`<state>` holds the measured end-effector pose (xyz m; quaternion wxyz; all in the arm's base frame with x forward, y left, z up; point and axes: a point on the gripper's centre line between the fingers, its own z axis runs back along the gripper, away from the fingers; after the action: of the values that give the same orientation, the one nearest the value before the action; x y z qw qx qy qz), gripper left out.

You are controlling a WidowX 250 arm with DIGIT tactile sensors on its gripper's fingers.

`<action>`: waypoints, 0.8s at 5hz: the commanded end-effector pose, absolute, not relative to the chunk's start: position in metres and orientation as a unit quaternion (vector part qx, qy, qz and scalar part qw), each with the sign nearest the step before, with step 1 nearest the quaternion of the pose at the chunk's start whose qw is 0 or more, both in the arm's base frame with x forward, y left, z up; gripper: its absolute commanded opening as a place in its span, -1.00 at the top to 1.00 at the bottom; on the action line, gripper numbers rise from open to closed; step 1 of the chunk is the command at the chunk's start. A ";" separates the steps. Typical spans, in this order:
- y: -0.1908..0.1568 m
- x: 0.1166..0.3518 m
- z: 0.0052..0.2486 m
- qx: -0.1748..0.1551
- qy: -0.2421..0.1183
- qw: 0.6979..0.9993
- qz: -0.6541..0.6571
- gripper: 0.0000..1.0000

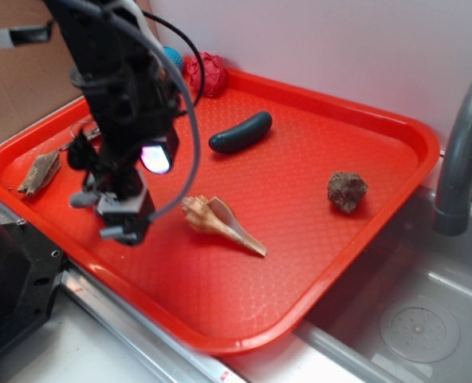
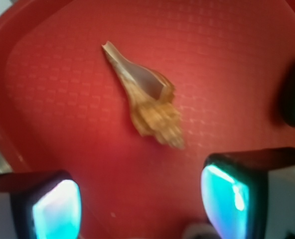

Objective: Grab the shell.

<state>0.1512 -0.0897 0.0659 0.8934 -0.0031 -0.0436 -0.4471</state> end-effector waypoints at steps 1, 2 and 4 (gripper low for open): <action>-0.110 0.159 0.048 0.014 -0.054 0.899 -0.434 -1.00; -0.100 0.176 0.053 0.003 -0.065 0.913 -0.403 -1.00; -0.090 0.189 0.079 -0.033 -0.095 0.898 -0.429 -1.00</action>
<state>0.1863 -0.0839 0.0676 0.8987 -0.0374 -0.0665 -0.4319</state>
